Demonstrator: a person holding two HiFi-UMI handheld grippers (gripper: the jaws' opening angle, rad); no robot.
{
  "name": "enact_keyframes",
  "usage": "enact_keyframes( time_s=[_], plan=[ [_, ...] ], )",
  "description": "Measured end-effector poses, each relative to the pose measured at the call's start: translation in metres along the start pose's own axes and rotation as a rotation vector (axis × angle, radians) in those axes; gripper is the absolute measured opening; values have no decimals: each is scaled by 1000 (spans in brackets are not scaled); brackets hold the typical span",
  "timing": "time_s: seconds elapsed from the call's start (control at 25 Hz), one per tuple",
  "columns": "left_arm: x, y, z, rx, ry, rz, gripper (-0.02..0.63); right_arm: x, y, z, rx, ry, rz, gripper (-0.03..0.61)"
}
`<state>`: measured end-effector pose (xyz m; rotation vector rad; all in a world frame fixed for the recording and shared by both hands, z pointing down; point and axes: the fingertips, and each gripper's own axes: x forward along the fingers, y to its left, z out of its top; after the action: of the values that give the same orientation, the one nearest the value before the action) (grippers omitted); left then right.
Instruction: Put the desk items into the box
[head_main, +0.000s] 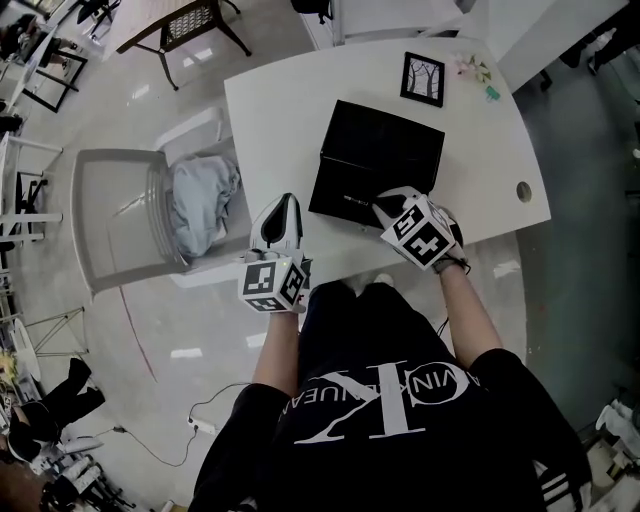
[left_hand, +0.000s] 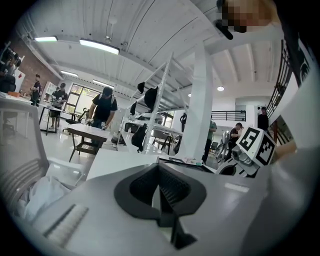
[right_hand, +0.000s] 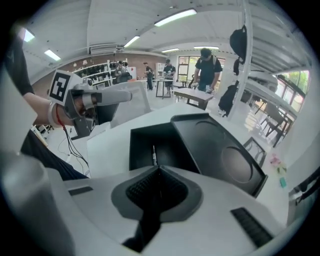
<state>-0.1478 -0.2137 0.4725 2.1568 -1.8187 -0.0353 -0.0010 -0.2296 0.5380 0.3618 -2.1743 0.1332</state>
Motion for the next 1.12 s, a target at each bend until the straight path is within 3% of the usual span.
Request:
enact_keyframes(
  time_s=[0.44, 1.12],
  plan=[
    [11, -13, 12, 33, -1, -82, 9, -34, -14, 6, 162, -139, -126, 14],
    [17, -22, 33, 97, -13, -198, 9, -74, -26, 17, 281, -323, -302, 14]
  ],
)
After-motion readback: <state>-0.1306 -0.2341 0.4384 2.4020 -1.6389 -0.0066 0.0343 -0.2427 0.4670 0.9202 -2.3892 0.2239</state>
